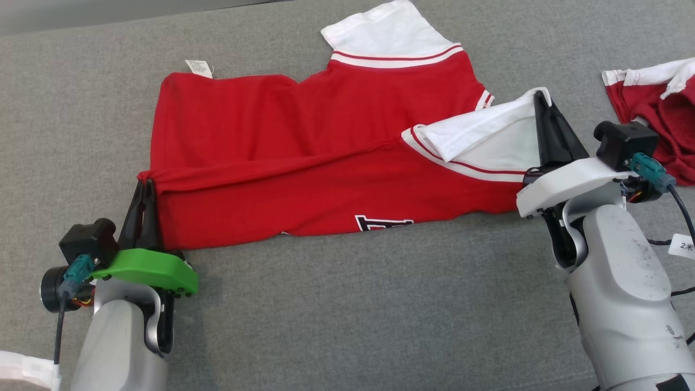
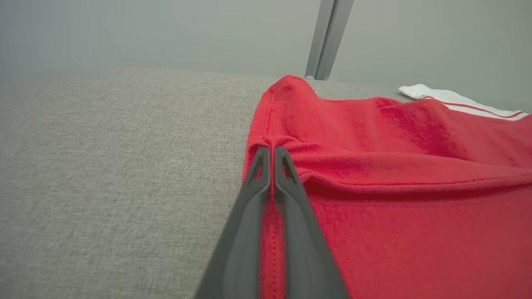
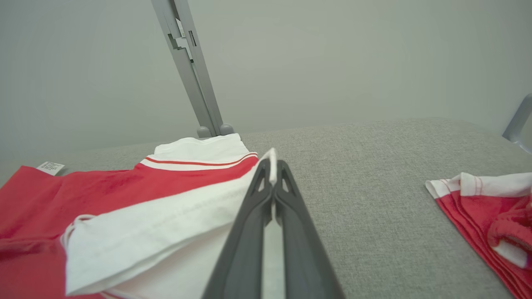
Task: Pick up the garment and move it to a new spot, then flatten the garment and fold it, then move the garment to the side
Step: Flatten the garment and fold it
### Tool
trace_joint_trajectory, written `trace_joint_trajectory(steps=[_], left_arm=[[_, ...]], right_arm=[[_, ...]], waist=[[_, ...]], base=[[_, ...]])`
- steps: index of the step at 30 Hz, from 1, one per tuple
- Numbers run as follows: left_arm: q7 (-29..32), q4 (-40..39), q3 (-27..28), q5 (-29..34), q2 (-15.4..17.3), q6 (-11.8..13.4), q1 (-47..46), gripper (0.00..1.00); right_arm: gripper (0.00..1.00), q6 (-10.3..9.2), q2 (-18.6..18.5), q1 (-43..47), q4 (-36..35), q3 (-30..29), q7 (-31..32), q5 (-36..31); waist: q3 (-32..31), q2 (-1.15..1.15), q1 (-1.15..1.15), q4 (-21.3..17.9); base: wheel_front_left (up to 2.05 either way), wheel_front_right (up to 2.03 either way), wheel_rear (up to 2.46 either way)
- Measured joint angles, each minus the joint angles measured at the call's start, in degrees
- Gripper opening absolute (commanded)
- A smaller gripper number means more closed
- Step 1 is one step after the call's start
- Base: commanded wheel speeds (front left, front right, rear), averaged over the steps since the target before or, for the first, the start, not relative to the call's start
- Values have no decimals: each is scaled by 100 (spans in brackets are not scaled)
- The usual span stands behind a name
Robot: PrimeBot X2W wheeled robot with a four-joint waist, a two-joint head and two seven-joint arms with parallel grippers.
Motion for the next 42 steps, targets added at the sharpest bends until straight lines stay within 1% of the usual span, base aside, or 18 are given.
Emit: trace_joint_trajectory(steps=[1, 2, 3, 4, 6, 11, 16, 20, 25, 31, 36, 37, 38, 39, 42], left_arm=[[0, 13, 29, 12, 0, 0, -2, 0], [0, 24, 62, 41, -3, 0, -3, 34], [0, 20, 104, 59, -18, 0, -3, 94], [0, 15, 171, 78, -38, 0, -3, 100], [-1, -56, 302, 109, -67, 0, 3, 100], [-1, -366, 552, 143, -152, 0, 256, 100], [-9, -353, 421, 135, -179, 0, 700, 100], [-9, -183, 309, 92, -194, 0, 792, 100], [-16, 208, 308, 214, -194, 0, 752, 100], [-70, 773, 296, 375, -187, 0, 492, 100], [-123, 1189, 108, 357, -160, 0, 292, 100], [-138, 1293, 57, 327, -155, 0, 242, 60], [-146, 1379, -10, 304, -148, 1, 201, 43], [-154, 1440, -59, 279, -131, 2, 168, 0], [-163, 1593, -250, 155, -81, 8, 81, 0]], right_arm=[[22, 0, 4, -10, -1, 0, 0, -18], [91, 0, 14, -16, -32, -13, 0, -34], [100, 0, 19, -19, -70, -31, 0, -37], [100, 0, 18, -15, -109, -43, 0, -52], [100, 0, 15, 34, -258, -57, 0, -90], [100, 0, 15, 579, -616, -141, 0, -221], [100, 0, 19, 1219, -711, -191, 0, -281], [100, 0, 18, 1485, -617, -252, 0, -354], [100, 0, 18, 1497, -454, -258, 0, -438], [100, 0, 16, 1372, 74, -80, 0, -602], [100, 0, 15, 1238, 410, 101, -20, -661], [49, -1, 4, 1224, 488, 141, -27, -678], [30, -7, 0, 1202, 569, 186, -46, -678], [0, -7, 0, 1182, 622, 218, -52, -672], [0, -4, -5, 1123, 734, 355, -59, -543]], waist=[[18, 0, 0, 3], [34, 0, 0, 6], [43, 0, 0, 9], [46, 0, 0, 12], [45, 0, 0, 18], [-2, 0, 0, 18], [-55, 0, 0, -13], [-40, 0, 0, -30], [5, 0, 0, -35], [26, 0, 0, -37], [45, 0, 0, -13], [42, 0, 0, -6], [39, 0, 0, 2], [37, 0, 0, 6], [19, 0, 0, 21]], base=[[0, 0, 0], [0, 0, 0], [0, 0, 0], [0, 0, 0], [0, 0, 0], [0, 0, 0], [0, 0, 0], [0, 0, 0], [0, 0, 0], [0, 0, 0], [0, 0, 0], [0, 0, 0], [0, 0, 0], [0, 0, 0], [0, 0, 0]])
